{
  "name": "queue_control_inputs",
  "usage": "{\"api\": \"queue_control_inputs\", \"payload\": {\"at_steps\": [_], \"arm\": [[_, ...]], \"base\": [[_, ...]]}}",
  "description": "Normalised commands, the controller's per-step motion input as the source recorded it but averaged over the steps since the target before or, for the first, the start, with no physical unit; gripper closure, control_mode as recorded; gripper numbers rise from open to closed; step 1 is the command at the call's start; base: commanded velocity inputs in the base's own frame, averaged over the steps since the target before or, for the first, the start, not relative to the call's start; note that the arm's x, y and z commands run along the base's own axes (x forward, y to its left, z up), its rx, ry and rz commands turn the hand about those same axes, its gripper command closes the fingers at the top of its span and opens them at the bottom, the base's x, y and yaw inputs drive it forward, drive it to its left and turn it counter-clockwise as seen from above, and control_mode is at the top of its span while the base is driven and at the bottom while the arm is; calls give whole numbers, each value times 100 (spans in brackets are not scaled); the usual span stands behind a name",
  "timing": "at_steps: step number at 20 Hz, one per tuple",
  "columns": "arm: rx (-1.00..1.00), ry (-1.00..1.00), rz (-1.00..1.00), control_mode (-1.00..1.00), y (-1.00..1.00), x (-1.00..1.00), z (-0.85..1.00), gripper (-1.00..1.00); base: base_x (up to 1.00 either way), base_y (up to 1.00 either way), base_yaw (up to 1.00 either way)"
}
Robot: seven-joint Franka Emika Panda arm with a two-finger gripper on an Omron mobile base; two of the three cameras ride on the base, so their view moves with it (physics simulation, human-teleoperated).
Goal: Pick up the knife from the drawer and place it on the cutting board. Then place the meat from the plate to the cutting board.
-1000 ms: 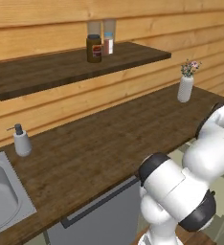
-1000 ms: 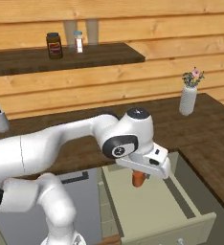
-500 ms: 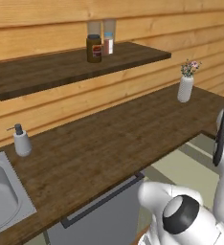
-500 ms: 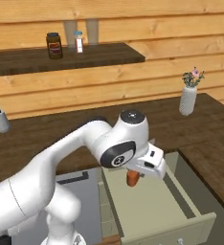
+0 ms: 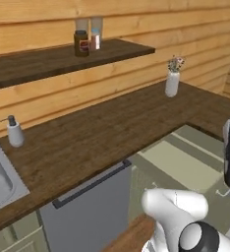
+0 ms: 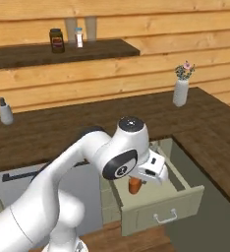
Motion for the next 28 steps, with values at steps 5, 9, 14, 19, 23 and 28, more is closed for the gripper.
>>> {"api": "queue_control_inputs", "payload": {"at_steps": [5, 9, 14, 19, 23, 28], "arm": [[0, 0, 0, 100, 0, 0, 0, 100], [0, 0, 0, 100, 0, 0, 0, 100], [0, 0, 0, 100, 0, 0, 0, 100], [0, 0, 0, 100, 0, 0, 0, 100], [0, 0, 0, 100, 0, 0, 0, 100], [0, 0, 0, 100, 0, 0, 0, 100]], "base": [[-58, 1, -46], [-14, -8, -63], [8, -41, -65], [56, -95, -50], [56, -69, -47], [17, -28, -53]]}}
